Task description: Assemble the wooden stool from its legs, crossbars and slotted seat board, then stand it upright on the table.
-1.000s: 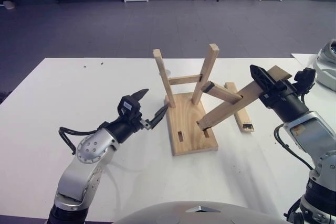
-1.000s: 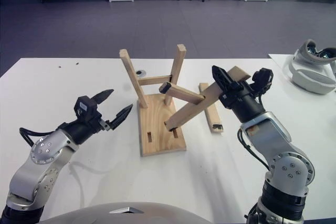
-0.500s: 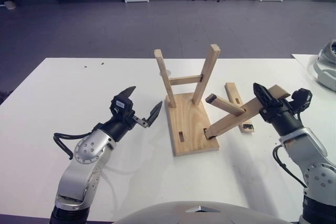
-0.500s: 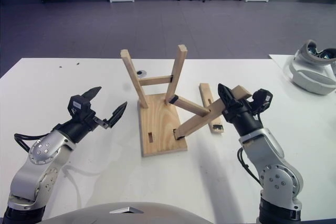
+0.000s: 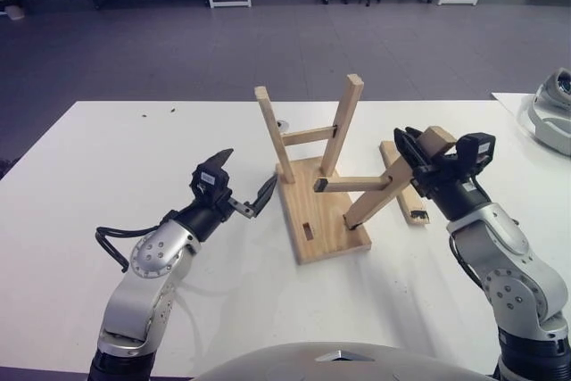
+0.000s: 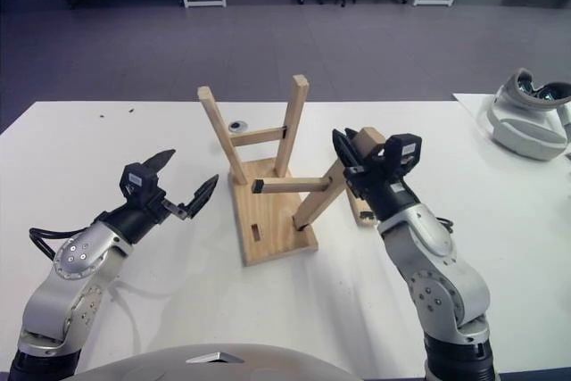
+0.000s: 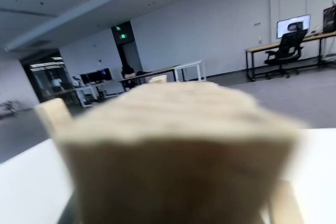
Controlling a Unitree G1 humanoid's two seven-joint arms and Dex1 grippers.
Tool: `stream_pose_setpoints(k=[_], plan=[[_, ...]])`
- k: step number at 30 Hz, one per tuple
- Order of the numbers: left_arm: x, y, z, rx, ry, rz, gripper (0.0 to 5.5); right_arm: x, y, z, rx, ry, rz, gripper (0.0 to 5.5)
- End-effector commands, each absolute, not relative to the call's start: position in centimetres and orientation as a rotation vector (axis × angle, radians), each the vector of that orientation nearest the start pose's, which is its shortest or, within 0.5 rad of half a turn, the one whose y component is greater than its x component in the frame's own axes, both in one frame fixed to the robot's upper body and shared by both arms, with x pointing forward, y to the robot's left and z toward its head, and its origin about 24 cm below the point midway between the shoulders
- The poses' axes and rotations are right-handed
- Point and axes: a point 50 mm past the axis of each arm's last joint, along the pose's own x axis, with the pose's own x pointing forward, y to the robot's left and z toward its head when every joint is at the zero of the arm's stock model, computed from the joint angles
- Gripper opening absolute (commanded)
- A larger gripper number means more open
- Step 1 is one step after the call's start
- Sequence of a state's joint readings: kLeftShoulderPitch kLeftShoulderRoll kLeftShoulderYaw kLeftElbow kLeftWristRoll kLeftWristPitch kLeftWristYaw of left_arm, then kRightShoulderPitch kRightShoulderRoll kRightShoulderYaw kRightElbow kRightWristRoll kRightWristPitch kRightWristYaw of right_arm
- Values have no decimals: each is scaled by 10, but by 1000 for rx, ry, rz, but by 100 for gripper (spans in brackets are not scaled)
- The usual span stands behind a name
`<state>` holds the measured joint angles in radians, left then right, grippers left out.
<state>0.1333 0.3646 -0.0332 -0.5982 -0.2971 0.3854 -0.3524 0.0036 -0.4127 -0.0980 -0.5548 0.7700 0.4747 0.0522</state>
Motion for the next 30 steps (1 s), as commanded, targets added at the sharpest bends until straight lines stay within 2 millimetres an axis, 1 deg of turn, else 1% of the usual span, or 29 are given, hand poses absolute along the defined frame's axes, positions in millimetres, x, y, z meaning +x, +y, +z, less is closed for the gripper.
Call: stream_pose_setpoints(k=[1, 4, 7, 9, 14, 18, 19, 21, 24, 26, 27, 28, 30], plan=[[216, 156, 114, 145, -13, -525, 540, 234, -179, 82, 47, 299, 268, 109], [219, 153, 112, 157, -6, -533, 540, 236, -176, 81, 8, 289, 273, 109], [220, 150, 108, 155, 2, -541, 540, 240, -169, 78, 5, 300, 332, 109], [221, 150, 108, 153, 3, -538, 540, 243, -171, 83, 23, 274, 347, 109], [224, 151, 106, 149, 0, -529, 540, 260, -170, 113, 81, 130, 372, 109], [228, 153, 106, 153, -3, -521, 540, 265, -163, 133, 141, 38, 420, 109], [228, 153, 106, 153, -4, -520, 540, 266, -161, 140, 156, 2, 432, 143], [229, 153, 105, 153, -6, -517, 540, 267, -159, 150, 176, -51, 449, 176], [230, 153, 105, 152, -10, -517, 540, 269, -161, 173, 212, -170, 458, 235], [231, 153, 105, 152, -12, -513, 540, 268, -162, 188, 198, -239, 465, 286], [232, 154, 105, 152, -14, -506, 540, 268, -163, 196, 187, -273, 472, 300], [233, 155, 105, 153, -15, -502, 540, 266, -164, 204, 175, -304, 477, 326], [234, 156, 105, 155, -18, -496, 540, 262, -171, 236, 147, -413, 491, 362]])
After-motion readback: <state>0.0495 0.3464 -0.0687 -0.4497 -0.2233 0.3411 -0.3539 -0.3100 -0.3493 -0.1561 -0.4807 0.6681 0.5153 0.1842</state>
